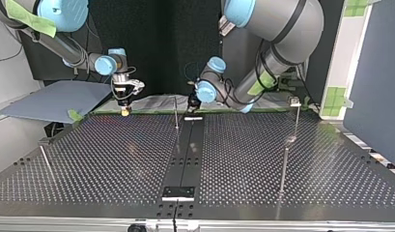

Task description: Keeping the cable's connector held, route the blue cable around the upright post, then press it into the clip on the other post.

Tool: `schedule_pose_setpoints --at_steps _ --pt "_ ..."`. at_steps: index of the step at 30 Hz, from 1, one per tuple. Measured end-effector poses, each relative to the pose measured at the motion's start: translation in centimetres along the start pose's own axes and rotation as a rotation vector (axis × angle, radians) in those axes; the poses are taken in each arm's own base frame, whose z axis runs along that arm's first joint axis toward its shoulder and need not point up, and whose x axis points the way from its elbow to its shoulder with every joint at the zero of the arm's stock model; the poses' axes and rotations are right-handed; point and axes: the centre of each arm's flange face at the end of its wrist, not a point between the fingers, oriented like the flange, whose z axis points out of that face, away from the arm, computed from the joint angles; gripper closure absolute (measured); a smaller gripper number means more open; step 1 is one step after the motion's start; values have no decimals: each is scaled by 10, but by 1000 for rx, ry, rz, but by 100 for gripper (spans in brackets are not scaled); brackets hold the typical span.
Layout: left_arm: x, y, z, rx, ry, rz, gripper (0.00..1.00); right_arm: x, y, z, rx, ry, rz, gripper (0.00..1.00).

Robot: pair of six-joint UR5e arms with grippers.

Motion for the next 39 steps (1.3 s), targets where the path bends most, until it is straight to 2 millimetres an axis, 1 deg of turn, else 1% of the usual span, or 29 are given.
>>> schedule_pose_setpoints --at_steps 4,6,10,14,19,25,31,39 --pt "-11 -10 -15 11 -42 9 0 0 0 1 0 -5 1 100" --pt "-11 -15 -21 15 -48 12 0 0 0 0 0 -10 1 100" --pt "3 -26 -35 23 -21 19 0 -1 0 0 0 -18 3 100" --pt "18 -34 -44 14 2 24 0 -1 1 0 0 -22 3 100" --pt "23 -48 -47 20 -9 19 0 -1 1 -1 -1 -23 4 100" --pt "22 -62 -46 46 -49 -14 0 -1 1 -1 -2 -23 4 100" --pt "21 -69 -45 58 -74 -35 0 -1 0 -1 -1 -24 4 100" --pt "21 -71 -46 58 -73 -46 0 -2 1 -1 -2 -27 4 100"
